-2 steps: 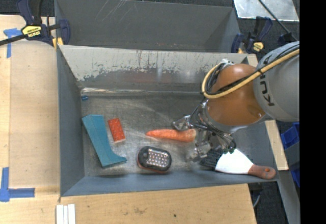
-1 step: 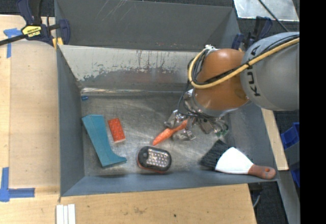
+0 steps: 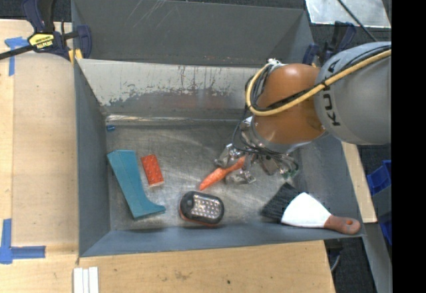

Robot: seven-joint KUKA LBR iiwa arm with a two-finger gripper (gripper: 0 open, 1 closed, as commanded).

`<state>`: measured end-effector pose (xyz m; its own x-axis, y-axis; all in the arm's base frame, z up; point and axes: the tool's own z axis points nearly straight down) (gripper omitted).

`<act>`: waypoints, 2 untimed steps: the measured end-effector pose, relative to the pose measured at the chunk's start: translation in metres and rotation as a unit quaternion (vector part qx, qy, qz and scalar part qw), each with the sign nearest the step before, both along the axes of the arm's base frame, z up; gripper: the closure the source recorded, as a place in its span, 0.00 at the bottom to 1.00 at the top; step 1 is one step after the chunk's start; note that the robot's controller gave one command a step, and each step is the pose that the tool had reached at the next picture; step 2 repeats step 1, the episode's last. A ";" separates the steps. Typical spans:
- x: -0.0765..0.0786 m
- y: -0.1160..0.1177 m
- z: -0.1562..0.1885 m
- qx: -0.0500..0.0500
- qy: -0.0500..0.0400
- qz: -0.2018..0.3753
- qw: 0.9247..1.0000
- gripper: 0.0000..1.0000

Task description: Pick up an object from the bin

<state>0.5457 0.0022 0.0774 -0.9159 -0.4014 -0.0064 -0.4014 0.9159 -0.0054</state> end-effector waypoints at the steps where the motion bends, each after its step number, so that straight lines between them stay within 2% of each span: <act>1: 0.012 0.027 0.145 0.001 -0.002 0.123 0.992 1.00; 2: 0.012 0.027 0.145 0.001 -0.002 0.123 0.992 1.00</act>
Offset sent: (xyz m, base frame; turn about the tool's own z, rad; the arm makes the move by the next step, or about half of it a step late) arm 0.0000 0.0000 0.0000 0.0000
